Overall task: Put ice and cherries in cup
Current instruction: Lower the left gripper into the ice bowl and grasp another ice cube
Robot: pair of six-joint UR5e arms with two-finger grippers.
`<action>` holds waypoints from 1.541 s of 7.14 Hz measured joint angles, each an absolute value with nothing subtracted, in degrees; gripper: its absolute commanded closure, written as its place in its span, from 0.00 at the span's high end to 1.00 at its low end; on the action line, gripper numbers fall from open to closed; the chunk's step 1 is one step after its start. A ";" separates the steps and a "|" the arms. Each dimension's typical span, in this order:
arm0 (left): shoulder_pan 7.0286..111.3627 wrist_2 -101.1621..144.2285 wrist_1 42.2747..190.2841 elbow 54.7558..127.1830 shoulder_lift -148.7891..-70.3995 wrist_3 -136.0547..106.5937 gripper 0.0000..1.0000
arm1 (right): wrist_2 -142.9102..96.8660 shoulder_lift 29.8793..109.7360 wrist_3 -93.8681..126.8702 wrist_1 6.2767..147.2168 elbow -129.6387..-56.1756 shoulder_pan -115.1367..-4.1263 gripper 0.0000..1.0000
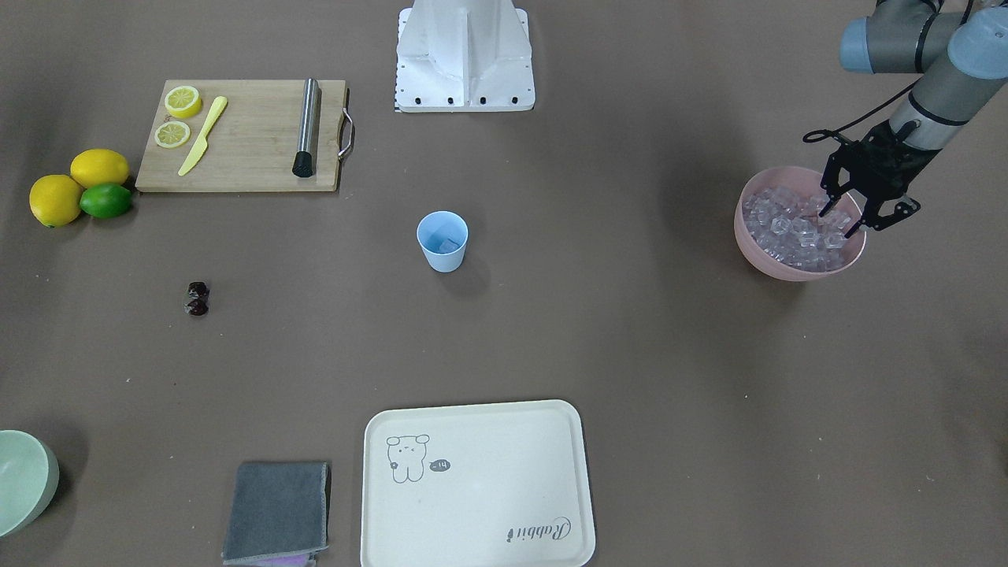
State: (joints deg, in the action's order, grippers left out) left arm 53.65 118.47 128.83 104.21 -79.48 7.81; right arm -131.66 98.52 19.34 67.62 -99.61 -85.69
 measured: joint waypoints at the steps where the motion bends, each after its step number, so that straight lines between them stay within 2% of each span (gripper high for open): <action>1: 52.87 117.29 128.79 104.19 -79.42 8.45 0.56 | -131.66 98.53 19.34 67.60 -99.51 -85.69 1.00; 6: 51.09 114.55 128.91 107.02 -74.87 10.65 0.57 | -131.68 98.53 19.34 67.59 -99.25 -85.69 1.00; 11: 48.19 109.55 128.70 106.55 -75.11 10.40 0.57 | -131.75 98.68 19.33 67.59 -99.17 -85.69 1.00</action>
State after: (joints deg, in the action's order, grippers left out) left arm 48.19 109.55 128.70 106.55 -75.11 10.40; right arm -131.75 98.68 19.33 67.59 -99.17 -85.69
